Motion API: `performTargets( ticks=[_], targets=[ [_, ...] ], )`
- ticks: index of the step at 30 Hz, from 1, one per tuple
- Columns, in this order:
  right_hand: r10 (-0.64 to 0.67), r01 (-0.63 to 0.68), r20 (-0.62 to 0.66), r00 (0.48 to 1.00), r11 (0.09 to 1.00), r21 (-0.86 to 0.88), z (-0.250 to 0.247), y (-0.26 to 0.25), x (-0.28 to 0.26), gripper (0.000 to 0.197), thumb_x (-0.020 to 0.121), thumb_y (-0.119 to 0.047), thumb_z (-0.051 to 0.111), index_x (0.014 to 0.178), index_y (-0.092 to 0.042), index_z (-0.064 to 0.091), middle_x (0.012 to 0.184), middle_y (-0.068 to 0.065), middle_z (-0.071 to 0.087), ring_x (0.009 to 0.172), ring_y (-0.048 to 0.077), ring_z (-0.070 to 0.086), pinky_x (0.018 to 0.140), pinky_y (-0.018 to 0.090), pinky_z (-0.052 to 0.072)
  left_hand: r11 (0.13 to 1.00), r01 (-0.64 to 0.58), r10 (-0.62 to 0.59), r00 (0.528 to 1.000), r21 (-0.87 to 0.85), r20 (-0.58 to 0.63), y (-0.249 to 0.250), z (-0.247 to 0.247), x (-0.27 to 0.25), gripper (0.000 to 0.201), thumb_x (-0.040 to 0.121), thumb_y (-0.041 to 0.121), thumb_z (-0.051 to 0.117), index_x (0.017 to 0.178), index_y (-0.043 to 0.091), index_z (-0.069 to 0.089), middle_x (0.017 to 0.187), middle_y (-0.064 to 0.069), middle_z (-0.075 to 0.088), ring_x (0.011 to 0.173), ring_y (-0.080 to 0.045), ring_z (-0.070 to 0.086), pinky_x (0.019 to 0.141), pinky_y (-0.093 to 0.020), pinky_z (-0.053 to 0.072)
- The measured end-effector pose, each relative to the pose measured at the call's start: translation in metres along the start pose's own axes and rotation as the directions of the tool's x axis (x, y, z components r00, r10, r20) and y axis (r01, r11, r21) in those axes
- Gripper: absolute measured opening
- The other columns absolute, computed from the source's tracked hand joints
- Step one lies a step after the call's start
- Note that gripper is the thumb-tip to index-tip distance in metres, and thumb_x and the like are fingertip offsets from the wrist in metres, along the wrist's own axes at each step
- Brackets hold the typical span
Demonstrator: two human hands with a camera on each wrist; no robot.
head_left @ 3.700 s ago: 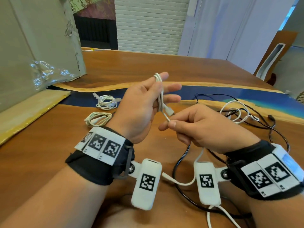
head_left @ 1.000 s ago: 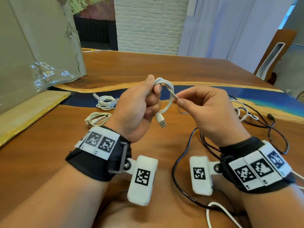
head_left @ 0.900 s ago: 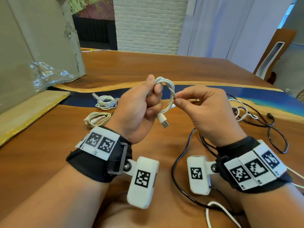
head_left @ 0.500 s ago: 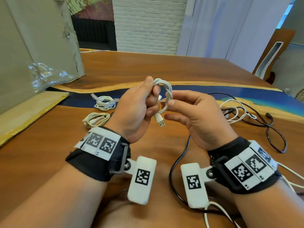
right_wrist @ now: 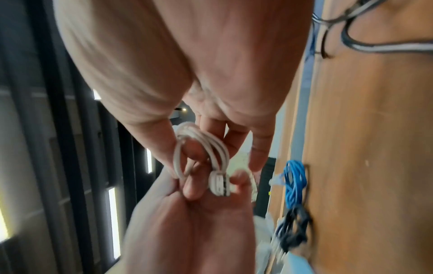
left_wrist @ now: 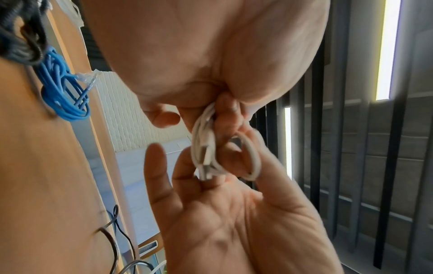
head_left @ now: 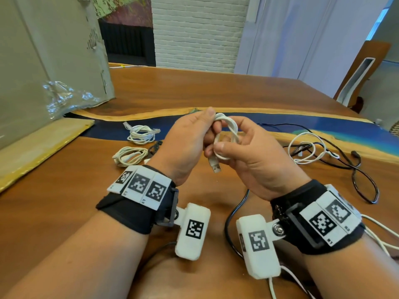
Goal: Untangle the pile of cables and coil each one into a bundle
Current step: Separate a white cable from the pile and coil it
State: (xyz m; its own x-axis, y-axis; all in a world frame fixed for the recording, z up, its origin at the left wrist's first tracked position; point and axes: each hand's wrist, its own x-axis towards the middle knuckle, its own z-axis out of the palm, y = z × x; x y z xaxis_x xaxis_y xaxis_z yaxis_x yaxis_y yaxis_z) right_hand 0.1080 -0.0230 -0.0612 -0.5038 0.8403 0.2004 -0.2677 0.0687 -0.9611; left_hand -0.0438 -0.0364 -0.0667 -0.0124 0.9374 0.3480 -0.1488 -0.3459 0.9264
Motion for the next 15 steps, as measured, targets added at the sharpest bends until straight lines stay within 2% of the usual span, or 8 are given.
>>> performTargets(
  ticks=[3,5,6,8,9,11,13,15],
  targets=[
    [-0.104,0.043,-0.157,0.982,0.936,-0.350,-0.008,-0.001,0.003,0.061,0.085,0.005,0.076,0.133,-0.018,0.048,0.094,0.015,0.076,0.090,0.031,0.074,0.087,0.040,0.060,1.000,-0.027,0.027,0.999,0.006,0.019,0.000,-0.003,-0.001,0.044,0.111,0.026,0.033,0.079,0.006,0.056,0.055,0.001,0.035,0.051,-0.014,0.034,0.051,-0.024,0.035],
    [-0.145,0.032,-0.223,0.964,0.895,-0.444,-0.011,-0.001,0.004,0.057,0.082,0.003,0.079,0.126,-0.022,0.053,0.095,0.017,0.073,0.082,0.026,0.072,0.078,0.039,0.063,0.999,-0.053,0.053,0.998,0.010,0.031,0.000,-0.001,-0.002,0.043,0.112,0.025,0.032,0.080,0.005,0.055,0.053,0.005,0.034,0.051,-0.013,0.033,0.052,-0.025,0.034],
    [-0.141,0.018,-0.238,0.961,0.890,-0.455,-0.012,-0.001,0.004,0.050,0.082,0.002,0.078,0.121,-0.021,0.056,0.090,0.018,0.071,0.074,0.025,0.069,0.070,0.039,0.062,0.997,-0.068,0.067,0.997,0.021,0.030,-0.001,0.000,-0.002,0.043,0.112,0.025,0.032,0.081,0.006,0.055,0.054,0.001,0.035,0.052,-0.014,0.034,0.054,-0.026,0.035],
    [-0.104,-0.008,-0.239,0.965,0.904,-0.427,-0.014,-0.002,0.003,0.034,0.086,0.001,0.075,0.112,-0.018,0.062,0.075,0.016,0.070,0.063,0.024,0.065,0.061,0.039,0.059,0.995,-0.087,0.087,0.996,0.043,0.014,0.000,0.002,-0.003,0.043,0.112,0.025,0.031,0.081,0.008,0.055,0.061,-0.010,0.036,0.057,-0.016,0.037,0.057,-0.026,0.038],
    [-0.084,-0.011,-0.236,0.968,0.926,-0.376,-0.015,-0.003,0.002,0.031,0.087,0.001,0.074,0.111,-0.015,0.063,0.074,0.017,0.072,0.063,0.024,0.066,0.061,0.040,0.060,0.995,-0.093,0.093,0.996,0.045,-0.001,0.001,0.001,-0.003,0.042,0.112,0.026,0.030,0.081,0.009,0.054,0.063,-0.010,0.036,0.058,-0.017,0.038,0.057,-0.025,0.038],
    [-0.049,-0.003,-0.231,0.972,0.976,-0.218,-0.017,-0.005,0.001,0.032,0.089,0.004,0.071,0.117,-0.010,0.063,0.080,0.020,0.076,0.071,0.028,0.071,0.069,0.040,0.062,0.994,-0.101,0.102,0.994,0.038,-0.039,0.004,-0.002,-0.002,0.042,0.112,0.028,0.030,0.081,0.011,0.052,0.058,0.000,0.035,0.059,-0.018,0.040,0.059,-0.025,0.039],
    [-0.015,0.003,-0.199,0.980,0.998,-0.062,-0.019,-0.007,0.001,0.033,0.091,0.005,0.066,0.122,-0.007,0.061,0.081,0.017,0.076,0.075,0.029,0.072,0.076,0.040,0.063,0.995,-0.103,0.104,0.991,0.015,-0.079,0.005,-0.005,-0.001,0.042,0.112,0.029,0.029,0.081,0.012,0.052,0.057,0.005,0.034,0.059,-0.018,0.042,0.062,-0.027,0.039],
    [0.011,-0.013,-0.153,0.988,1.000,-0.016,-0.019,-0.008,0.001,0.031,0.094,0.006,0.063,0.123,-0.004,0.062,0.079,0.013,0.073,0.064,0.022,0.067,0.069,0.037,0.061,0.996,-0.087,0.082,0.989,-0.037,-0.119,0.007,-0.004,-0.001,0.043,0.112,0.030,0.029,0.080,0.012,0.052,0.057,0.004,0.033,0.057,-0.017,0.042,0.060,-0.026,0.040]
  ],
)
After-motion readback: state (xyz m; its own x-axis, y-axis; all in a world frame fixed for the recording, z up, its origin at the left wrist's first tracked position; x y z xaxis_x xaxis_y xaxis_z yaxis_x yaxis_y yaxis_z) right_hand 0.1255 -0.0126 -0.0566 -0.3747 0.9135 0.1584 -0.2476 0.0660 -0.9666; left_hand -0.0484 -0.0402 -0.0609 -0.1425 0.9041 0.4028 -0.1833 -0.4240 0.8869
